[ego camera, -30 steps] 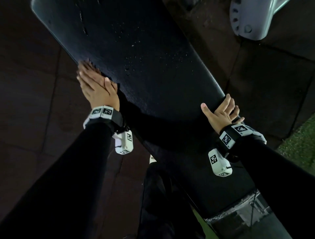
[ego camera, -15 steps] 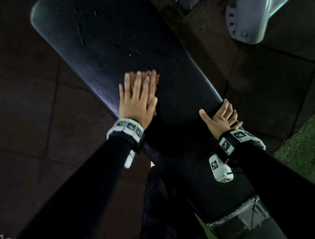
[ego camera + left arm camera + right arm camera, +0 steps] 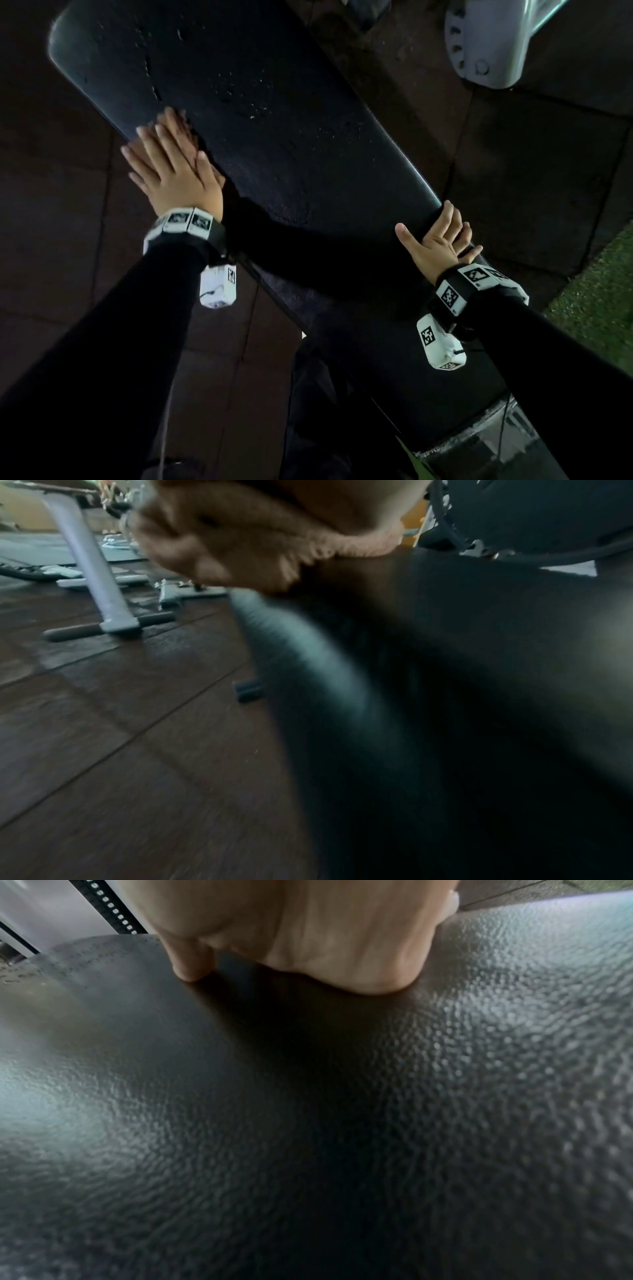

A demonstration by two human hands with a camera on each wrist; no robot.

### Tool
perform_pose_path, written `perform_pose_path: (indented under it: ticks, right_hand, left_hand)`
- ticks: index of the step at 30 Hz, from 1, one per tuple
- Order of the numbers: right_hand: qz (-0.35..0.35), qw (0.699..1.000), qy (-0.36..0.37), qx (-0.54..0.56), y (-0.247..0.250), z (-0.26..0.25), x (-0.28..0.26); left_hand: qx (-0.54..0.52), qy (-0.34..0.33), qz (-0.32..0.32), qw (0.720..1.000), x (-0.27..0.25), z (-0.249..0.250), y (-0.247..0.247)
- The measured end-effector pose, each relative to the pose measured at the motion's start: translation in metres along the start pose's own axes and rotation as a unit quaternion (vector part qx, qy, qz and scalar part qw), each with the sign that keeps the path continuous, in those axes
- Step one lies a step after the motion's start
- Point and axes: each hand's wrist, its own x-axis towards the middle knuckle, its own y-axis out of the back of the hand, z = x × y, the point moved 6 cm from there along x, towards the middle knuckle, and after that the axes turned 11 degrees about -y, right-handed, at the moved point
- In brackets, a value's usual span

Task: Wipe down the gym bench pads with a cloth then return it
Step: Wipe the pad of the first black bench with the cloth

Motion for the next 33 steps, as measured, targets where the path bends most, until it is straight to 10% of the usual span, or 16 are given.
perform_pose_path:
  ticks: [10,16,25,33]
  right_hand:
    - [0.005,1.0,0.007,0.002,0.0,0.001,0.003]
    - [0.017,1.0,0.012,0.007,0.0,0.0,0.004]
    - [0.009,1.0,0.012,-0.001,-0.002,0.001,0.01]
    - [-0.003,1.0,0.002,-0.011,-0.001,0.003,0.013]
  left_hand:
    - [0.01,-0.216,-0.032,0.976,-0.067,0.104,-0.034]
    - [-0.006,-0.128,-0.02,0.992,-0.127,0.074,-0.036]
    - [-0.055,0.067,-0.004,0.996,-0.061,0.036,-0.019]
    - [-0.037,-0.085,-0.066,0.993,-0.052,0.109,-0.029]
